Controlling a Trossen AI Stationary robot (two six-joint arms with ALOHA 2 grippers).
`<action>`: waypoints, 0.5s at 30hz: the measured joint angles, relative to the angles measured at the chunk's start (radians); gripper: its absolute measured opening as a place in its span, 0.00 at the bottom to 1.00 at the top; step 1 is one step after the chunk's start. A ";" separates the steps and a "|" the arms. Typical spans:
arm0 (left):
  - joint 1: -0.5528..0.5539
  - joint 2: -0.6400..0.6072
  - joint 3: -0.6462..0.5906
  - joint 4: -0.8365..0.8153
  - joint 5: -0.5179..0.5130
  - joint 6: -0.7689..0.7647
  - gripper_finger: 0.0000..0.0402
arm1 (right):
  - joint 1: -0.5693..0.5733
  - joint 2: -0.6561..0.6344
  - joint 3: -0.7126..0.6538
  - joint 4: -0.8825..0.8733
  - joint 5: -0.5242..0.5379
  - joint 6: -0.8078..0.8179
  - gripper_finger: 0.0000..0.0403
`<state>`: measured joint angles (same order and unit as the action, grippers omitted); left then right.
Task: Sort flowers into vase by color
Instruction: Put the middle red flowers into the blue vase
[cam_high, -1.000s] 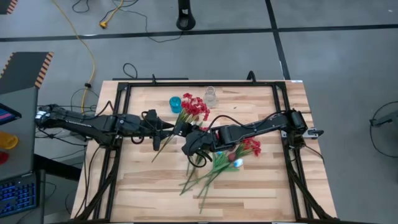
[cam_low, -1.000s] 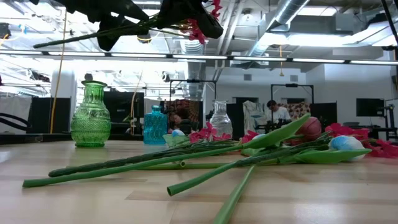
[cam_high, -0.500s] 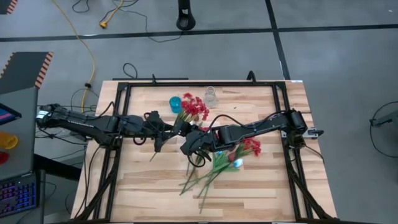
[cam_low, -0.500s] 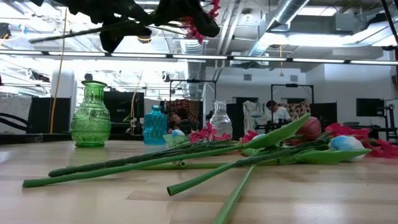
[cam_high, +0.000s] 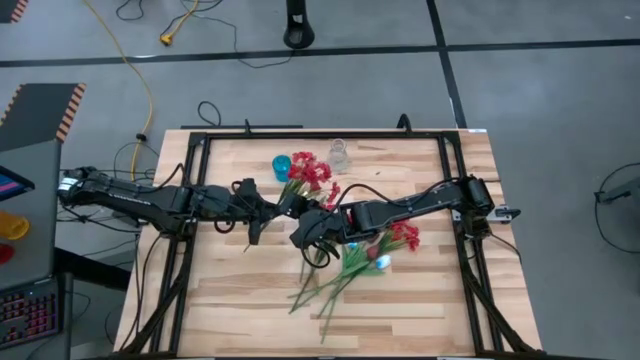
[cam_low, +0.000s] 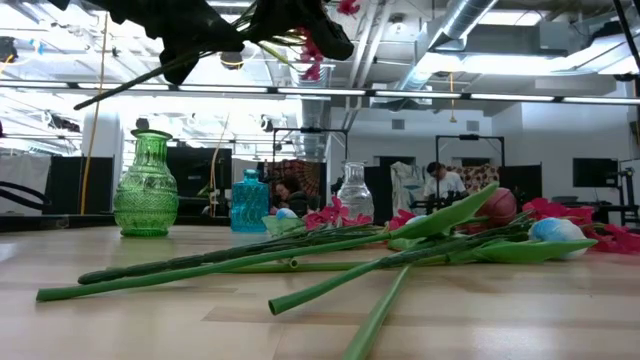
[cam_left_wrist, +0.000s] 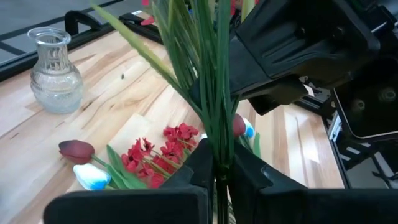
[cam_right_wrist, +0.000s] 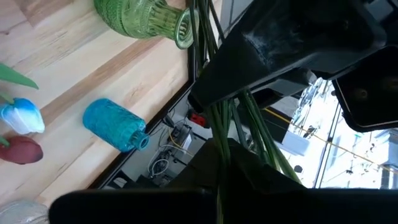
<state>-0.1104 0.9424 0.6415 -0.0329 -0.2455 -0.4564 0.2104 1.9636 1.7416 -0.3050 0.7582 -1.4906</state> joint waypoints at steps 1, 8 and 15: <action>0.000 0.000 0.000 0.000 -0.001 0.000 0.04 | 0.000 0.000 0.000 0.000 0.000 0.002 0.14; 0.003 0.000 -0.001 -0.001 -0.004 0.000 0.03 | 0.000 0.000 0.000 0.000 -0.008 0.148 0.24; 0.030 0.000 -0.001 0.000 -0.010 0.000 0.03 | 0.001 0.000 0.000 0.002 -0.013 0.192 0.40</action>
<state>-0.0803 0.9424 0.6407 -0.0330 -0.2555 -0.4564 0.2115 1.9636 1.7416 -0.3027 0.7448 -1.2988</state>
